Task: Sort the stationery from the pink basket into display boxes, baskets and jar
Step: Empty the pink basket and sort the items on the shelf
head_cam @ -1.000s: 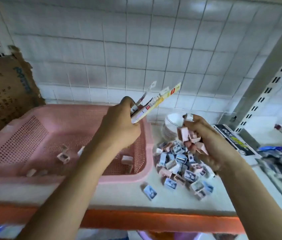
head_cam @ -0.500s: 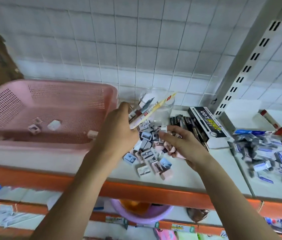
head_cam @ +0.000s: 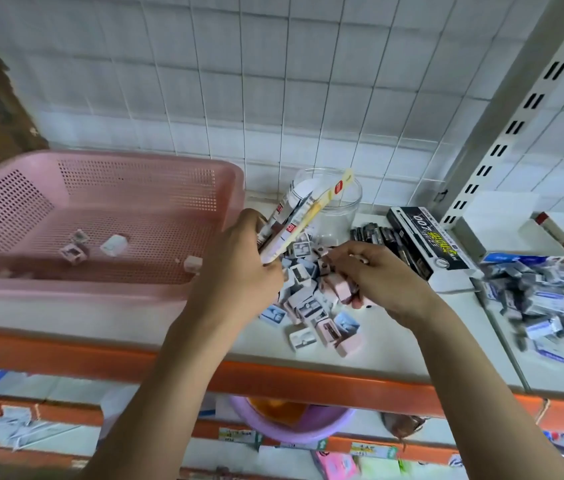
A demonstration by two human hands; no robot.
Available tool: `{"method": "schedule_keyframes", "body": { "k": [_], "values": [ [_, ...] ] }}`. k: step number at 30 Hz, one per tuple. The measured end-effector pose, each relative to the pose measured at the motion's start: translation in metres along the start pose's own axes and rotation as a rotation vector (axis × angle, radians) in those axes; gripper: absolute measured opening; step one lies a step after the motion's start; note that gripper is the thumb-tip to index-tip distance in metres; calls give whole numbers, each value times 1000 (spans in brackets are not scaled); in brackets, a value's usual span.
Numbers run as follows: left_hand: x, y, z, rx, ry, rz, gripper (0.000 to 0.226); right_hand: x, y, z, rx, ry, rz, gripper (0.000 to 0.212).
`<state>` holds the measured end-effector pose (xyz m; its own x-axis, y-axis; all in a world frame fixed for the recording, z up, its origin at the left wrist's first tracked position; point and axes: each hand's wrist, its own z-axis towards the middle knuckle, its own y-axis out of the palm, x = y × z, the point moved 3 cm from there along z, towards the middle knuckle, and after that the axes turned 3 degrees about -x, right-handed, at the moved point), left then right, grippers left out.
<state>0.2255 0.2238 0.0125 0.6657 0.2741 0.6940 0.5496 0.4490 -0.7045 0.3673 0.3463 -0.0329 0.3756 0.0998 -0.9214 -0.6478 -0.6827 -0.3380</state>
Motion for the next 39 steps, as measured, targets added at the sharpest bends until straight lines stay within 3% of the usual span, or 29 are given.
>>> {"method": "schedule_keyframes", "body": {
  "k": [4,11,16,21,31,36,39],
  "values": [
    [1,3,0,5,7,71,19,6,-5,-6,17,20,86,5],
    [2,8,-1,-6,14,50,18,7,-8,-15,72,51,98,22],
    [1,10,-6,-11,-76,-46,20,3,6,-7,52,-2,74,19],
    [2,-1,-8,37,-106,-88,19,-11,18,1,128,-96,246,27],
    [-7,3,-15,-2,-113,-132,17,-18,23,13,221,-161,25,47],
    [-6,10,-17,-7,-104,-171,17,-19,29,17,211,-214,-50,44],
    [-3,17,-18,-15,-79,-253,17,-18,26,18,285,-218,-37,45]
  ]
}}
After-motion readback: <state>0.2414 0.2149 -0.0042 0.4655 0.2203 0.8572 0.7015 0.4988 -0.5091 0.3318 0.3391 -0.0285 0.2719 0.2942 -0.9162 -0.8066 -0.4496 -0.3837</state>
